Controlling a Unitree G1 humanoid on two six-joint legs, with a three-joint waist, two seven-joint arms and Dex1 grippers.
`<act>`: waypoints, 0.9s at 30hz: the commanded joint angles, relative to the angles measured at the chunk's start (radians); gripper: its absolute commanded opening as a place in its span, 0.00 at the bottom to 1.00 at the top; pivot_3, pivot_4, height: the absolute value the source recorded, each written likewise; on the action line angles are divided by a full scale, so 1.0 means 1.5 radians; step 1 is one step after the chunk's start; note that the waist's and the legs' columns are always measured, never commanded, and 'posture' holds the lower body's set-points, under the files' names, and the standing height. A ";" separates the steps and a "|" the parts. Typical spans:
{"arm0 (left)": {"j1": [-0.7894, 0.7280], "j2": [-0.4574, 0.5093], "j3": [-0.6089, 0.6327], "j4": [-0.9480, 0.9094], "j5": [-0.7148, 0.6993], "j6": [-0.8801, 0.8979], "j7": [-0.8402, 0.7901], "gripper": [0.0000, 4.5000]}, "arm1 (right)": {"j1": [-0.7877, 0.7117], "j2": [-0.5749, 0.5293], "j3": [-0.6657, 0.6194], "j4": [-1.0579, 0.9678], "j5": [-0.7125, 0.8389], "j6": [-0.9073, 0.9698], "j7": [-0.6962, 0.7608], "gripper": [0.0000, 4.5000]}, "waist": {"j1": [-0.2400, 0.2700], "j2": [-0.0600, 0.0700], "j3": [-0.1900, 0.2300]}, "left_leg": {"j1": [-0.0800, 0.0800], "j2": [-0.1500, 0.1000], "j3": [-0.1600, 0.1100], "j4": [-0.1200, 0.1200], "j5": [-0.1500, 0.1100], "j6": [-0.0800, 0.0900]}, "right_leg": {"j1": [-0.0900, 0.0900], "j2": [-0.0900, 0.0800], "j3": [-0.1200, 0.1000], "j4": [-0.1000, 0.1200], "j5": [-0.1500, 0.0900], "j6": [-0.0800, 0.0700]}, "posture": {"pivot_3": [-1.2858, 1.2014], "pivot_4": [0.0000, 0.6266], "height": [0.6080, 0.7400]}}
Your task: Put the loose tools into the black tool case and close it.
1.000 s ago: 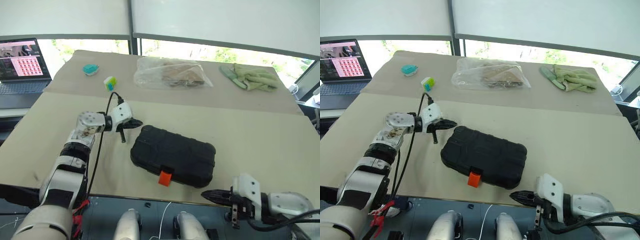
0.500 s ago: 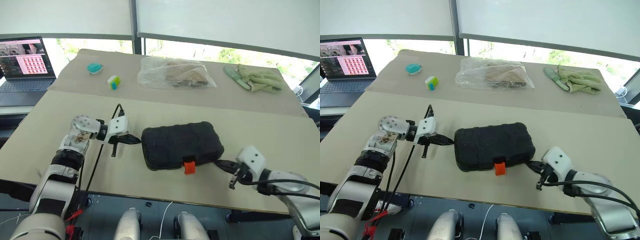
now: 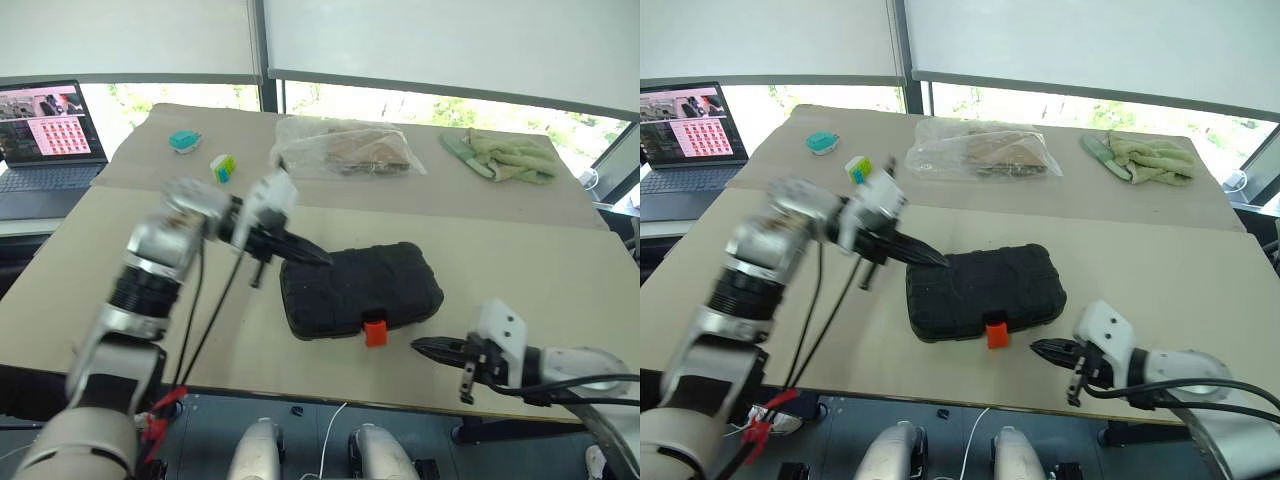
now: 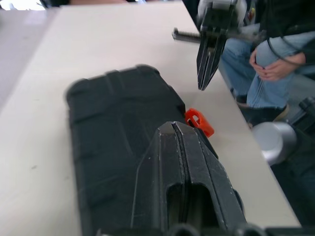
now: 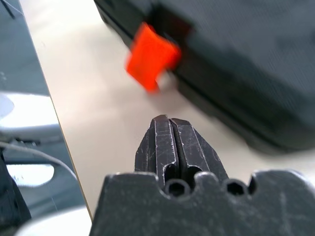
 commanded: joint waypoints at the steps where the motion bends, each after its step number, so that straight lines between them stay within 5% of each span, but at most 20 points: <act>1: -0.005 -0.030 -0.028 0.059 0.064 -0.086 0.057 0.01 | -0.039 0.012 0.032 -0.013 0.002 0.024 -0.018 0.00 | 0.000 0.000 0.000 | 0.000 0.000 0.000 0.000 0.000 0.000 | 0.000 0.000 0.000 0.000 0.000 0.000 | 0.52 0.24 1.00; 14: 0.012 -0.064 -0.044 0.113 0.102 -0.154 0.095 0.01 | -0.077 0.033 0.148 0.089 -0.112 -0.058 -0.016 0.00 | 0.001 0.000 0.000 | -0.001 0.000 0.000 0.000 0.000 0.000 | 0.000 0.000 0.000 0.000 0.000 0.000 | 0.52 0.24 1.00; 27: 0.009 -0.067 -0.044 0.102 0.097 -0.144 0.090 0.01 | -0.043 0.145 0.175 0.101 -0.203 -0.173 -0.098 0.00 | 0.001 0.000 0.000 | -0.001 0.000 0.000 0.000 0.000 0.000 | -0.001 0.000 0.000 0.000 0.000 0.000 | 0.52 0.24 1.00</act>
